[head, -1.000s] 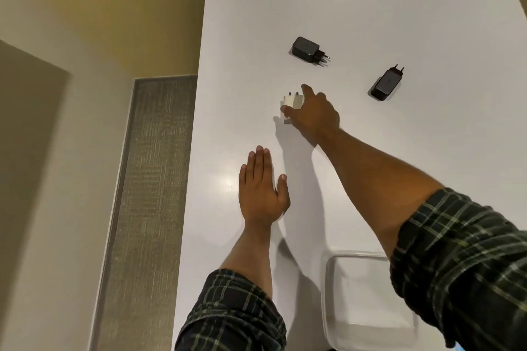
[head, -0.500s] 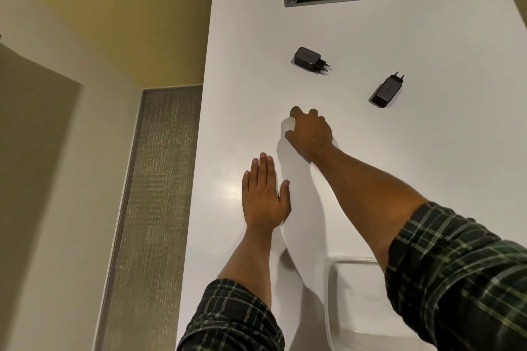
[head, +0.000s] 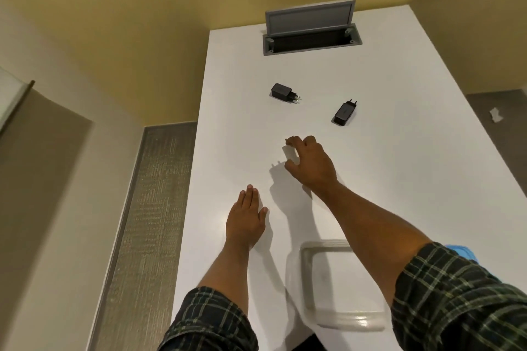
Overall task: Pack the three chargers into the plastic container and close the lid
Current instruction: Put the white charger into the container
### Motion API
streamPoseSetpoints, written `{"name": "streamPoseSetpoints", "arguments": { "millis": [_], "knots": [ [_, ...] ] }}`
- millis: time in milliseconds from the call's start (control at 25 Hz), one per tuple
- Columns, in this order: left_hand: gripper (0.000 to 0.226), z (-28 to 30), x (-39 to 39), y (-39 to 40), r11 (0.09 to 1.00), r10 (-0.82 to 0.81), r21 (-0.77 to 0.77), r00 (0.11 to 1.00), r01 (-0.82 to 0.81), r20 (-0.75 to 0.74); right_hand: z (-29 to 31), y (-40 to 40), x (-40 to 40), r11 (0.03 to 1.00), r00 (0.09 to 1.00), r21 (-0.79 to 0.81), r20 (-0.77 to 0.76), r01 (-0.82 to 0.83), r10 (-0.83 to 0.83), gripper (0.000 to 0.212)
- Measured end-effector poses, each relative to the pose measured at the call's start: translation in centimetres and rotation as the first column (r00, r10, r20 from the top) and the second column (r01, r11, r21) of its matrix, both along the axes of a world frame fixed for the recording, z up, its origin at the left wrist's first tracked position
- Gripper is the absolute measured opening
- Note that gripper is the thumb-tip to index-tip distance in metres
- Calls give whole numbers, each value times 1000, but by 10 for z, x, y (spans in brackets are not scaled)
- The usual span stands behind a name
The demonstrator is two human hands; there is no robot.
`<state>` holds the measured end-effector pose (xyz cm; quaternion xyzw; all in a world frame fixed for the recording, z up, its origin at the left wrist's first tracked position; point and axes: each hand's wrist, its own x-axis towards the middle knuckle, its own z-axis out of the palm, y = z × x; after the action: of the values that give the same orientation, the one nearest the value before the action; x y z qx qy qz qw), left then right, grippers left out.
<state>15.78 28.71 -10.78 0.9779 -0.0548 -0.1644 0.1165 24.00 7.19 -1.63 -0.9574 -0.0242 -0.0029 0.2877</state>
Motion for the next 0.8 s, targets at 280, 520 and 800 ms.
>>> {"name": "streamPoseSetpoints", "arguments": {
  "millis": [280,520,800],
  "knots": [
    [78,22,-102,-8,994,76,-86,996,-71,47,20,-29,-91,994,994,111,102,16,-28,51],
    [76,11,-213,-10,989,101,-109,994,-103,-30,0,-49,-230,987,985,68,106,-144,137,48],
    [71,5,-185,-12,997,-68,-51,960,56,-271,-24,-69,-273,982,980,24,81,-186,184,50]
  ]
}}
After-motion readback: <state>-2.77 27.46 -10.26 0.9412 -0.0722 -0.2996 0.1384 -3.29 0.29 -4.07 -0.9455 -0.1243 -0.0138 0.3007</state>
